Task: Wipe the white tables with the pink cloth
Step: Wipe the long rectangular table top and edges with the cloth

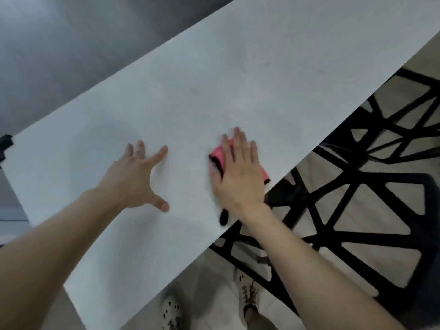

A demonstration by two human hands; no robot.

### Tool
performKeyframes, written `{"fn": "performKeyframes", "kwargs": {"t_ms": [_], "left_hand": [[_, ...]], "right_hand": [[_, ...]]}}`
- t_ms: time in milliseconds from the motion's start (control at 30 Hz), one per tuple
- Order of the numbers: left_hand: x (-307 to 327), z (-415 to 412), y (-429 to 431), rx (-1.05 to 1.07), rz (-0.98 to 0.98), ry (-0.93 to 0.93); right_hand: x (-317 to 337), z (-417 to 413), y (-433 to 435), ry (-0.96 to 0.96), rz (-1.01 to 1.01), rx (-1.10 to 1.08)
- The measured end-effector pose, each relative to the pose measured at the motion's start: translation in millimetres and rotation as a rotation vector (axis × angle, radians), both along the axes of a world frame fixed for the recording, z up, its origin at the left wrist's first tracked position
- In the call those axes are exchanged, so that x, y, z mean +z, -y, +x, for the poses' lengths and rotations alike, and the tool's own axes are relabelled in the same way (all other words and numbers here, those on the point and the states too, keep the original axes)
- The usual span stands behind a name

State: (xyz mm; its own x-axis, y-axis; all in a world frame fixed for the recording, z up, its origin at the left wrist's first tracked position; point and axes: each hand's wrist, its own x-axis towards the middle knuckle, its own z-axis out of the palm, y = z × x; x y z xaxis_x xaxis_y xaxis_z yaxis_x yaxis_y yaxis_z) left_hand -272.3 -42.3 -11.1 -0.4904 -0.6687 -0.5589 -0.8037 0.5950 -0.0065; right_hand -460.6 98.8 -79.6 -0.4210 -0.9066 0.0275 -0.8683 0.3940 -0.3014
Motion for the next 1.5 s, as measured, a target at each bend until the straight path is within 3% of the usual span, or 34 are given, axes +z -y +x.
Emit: {"fn": "performKeyframes", "kwargs": {"t_ms": [100, 167, 200, 333, 433, 500, 567, 633, 667, 733, 833, 900, 967, 1067, 1133, 1200, 1300, 1367, 1433, 1500], "left_hand": [[2, 0, -2, 0.012, -0.013, 0.005], [2, 0, -3, 0.027, -0.015, 0.004], [2, 0, -3, 0.033, -0.015, 0.001], [1, -2, -5, 0.061, -0.027, -0.009], [1, 1, -4, 0.049, -0.048, -0.006], [2, 3, -3, 0.022, -0.065, -0.002], [6, 6, -2, -0.047, -0.117, 0.019], [11, 11, 6, -0.146, -0.209, -0.016], [14, 15, 12, -0.183, -0.262, -0.070], [16, 20, 29, -0.215, -0.363, -0.227], [8, 20, 54, -0.111, -0.404, -0.447], [1, 14, 75, -0.037, -0.329, -0.450], [0, 5, 103, 0.029, -0.180, -0.310], [9, -11, 136, 0.029, -0.046, -0.080], [12, -19, 143, -0.022, -0.043, 0.014], [11, -20, 145, -0.057, -0.072, 0.023], [9, -14, 152, -0.123, -0.068, 0.019], [10, -13, 157, -0.150, -0.055, 0.021], [11, -12, 156, -0.140, -0.052, 0.009], [11, -13, 155, -0.136, -0.059, 0.003]], "right_hand": [[-8, 59, -9, 0.068, -0.020, 0.491], [-9, 14, -3, 0.062, -0.059, 0.561], [-9, -25, 2, 0.062, -0.065, 0.470], [4, -193, 27, 0.013, 0.040, -0.227], [6, -153, 46, -0.004, 0.027, -0.421], [0, -62, 48, -0.015, -0.053, -0.175], [-6, 21, 39, 0.007, -0.063, 0.323], [-5, 36, 34, -0.037, -0.027, 0.639], [-4, 14, 39, -0.032, -0.031, 0.650], [1, -54, 56, -0.020, -0.007, 0.362], [11, -153, 68, -0.043, 0.093, -0.333], [10, -136, 76, -0.018, 0.081, -0.563], [0, -51, 87, -0.051, -0.024, -0.433], [-10, 87, 86, -0.030, -0.105, 0.190], [-6, 86, 84, -0.054, -0.086, 0.455], [-2, 16, 92, -0.077, -0.046, 0.371], [9, -107, 91, -0.082, 0.083, -0.283], [11, -131, 94, -0.086, 0.079, -0.568], [7, -80, 115, -0.086, -0.013, -0.545], [0, 2, 132, -0.047, -0.144, -0.209]]}}
